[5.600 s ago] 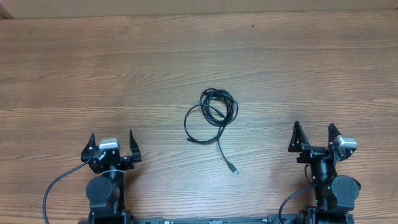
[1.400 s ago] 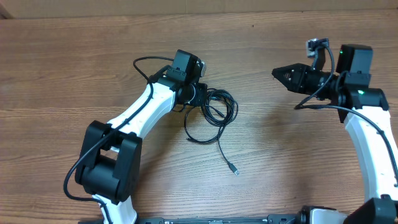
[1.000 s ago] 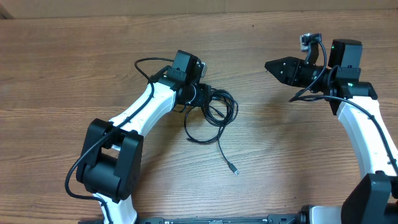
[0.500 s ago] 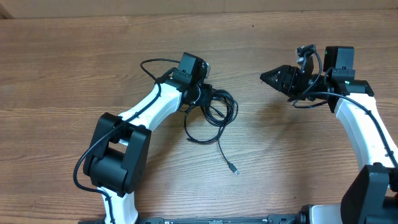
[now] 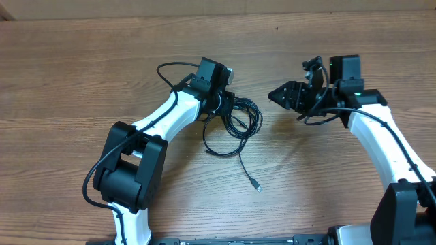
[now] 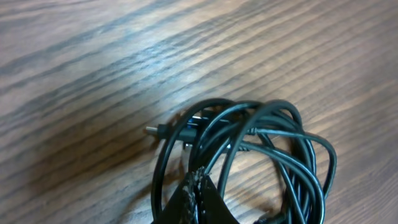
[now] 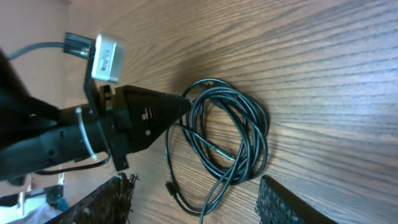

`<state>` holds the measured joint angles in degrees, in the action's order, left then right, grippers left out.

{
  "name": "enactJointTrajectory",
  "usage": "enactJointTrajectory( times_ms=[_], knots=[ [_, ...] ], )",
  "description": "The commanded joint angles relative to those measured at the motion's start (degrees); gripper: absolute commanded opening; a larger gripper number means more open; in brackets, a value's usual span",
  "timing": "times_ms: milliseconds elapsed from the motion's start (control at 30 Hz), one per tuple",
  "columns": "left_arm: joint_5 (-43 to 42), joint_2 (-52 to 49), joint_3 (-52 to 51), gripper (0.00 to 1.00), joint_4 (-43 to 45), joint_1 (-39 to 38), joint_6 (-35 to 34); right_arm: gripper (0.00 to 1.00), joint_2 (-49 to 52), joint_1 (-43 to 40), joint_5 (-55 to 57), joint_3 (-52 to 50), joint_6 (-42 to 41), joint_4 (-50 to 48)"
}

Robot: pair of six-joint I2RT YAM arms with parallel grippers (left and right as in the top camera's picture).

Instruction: Untangle cables

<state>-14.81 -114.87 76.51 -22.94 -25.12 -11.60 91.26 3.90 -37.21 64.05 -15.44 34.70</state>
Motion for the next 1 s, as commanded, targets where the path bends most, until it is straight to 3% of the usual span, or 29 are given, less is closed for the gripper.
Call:
enactJointTrajectory(
  times_ms=[0,200,367,433,467,500,567,800,967],
  knots=[
    [-3.5,-0.4,3.3,0.04,-1.7,1.2,10.8,0.64,0.3,2.0,8.0,-0.3,-6.1,-0.3],
    [-3.9,-0.4,13.6,0.04,-15.1,5.2,12.2,0.61,0.4,5.8,14.8,-0.3,-7.5,-0.7],
    [-14.8,-0.4,17.4,0.05,-22.3,7.9,15.5,0.5,1.1,8.4,19.9,-0.3,-11.5,-1.0],
    [-16.4,-0.6,17.3,0.22,-23.6,7.9,15.5,0.49,1.7,8.9,21.1,-0.3,-13.1,-1.2],
    [-16.3,-1.0,17.3,0.66,-24.5,7.3,15.3,0.49,2.6,9.3,21.4,-0.3,-13.3,-1.8],
    [-16.3,-1.2,17.3,0.78,-24.7,7.0,15.2,0.48,3.1,9.5,21.3,-0.3,-13.3,-2.1],
    [-16.1,-1.4,17.0,0.9,-24.9,6.1,15.3,0.48,4.2,9.6,21.4,-0.3,-13.3,-2.6],
    [-6.0,-1.4,14.2,0.9,-24.3,2.4,10.8,0.53,8.0,9.6,21.7,-0.3,-13.3,-3.1],
    [1.0,-1.7,11.3,0.8,-21.1,0.1,4.6,0.56,9.6,9.6,21.8,-0.3,-13.3,-3.1]
  ],
)
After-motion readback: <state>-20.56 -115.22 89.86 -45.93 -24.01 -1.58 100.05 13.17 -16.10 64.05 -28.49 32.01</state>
